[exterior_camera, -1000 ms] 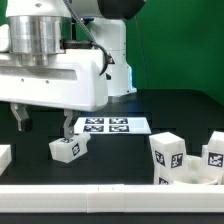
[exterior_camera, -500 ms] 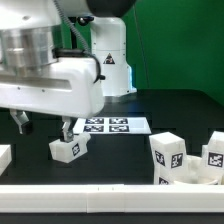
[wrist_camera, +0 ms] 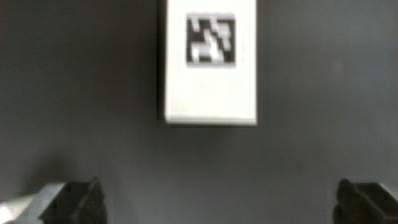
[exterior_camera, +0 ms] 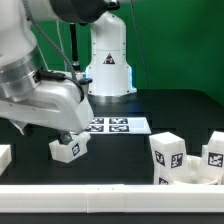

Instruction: Assemble stool

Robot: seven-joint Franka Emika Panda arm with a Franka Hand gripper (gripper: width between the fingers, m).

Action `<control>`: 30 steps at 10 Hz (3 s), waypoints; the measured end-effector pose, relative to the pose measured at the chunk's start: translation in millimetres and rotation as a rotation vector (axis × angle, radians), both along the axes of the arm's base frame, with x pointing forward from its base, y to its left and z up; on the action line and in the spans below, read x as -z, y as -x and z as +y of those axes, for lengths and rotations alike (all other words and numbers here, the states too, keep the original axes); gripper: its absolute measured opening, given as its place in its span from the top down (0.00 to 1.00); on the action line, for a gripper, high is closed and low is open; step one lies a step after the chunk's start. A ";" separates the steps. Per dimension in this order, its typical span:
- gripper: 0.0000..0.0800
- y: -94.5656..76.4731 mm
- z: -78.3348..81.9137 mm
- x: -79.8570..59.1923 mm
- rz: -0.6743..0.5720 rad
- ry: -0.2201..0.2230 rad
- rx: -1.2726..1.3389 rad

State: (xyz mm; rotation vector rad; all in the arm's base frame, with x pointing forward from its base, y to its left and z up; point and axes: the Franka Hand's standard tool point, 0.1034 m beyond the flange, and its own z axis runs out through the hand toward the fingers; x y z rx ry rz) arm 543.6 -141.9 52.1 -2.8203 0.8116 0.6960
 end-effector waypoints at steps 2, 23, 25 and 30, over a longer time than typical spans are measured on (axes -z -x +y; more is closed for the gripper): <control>0.19 3.9 2.1 2.2 0.072 -0.047 -0.022; 0.58 29.4 20.0 42.2 0.414 -0.223 -0.095; 0.58 20.3 26.8 25.1 0.398 -0.216 -0.103; 0.58 -6.2 77.5 -30.9 0.382 -0.134 -0.066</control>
Offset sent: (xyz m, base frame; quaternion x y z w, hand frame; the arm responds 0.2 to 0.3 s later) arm 0.0000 0.0390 -0.0011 0.0465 -0.1330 -0.1041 0.9845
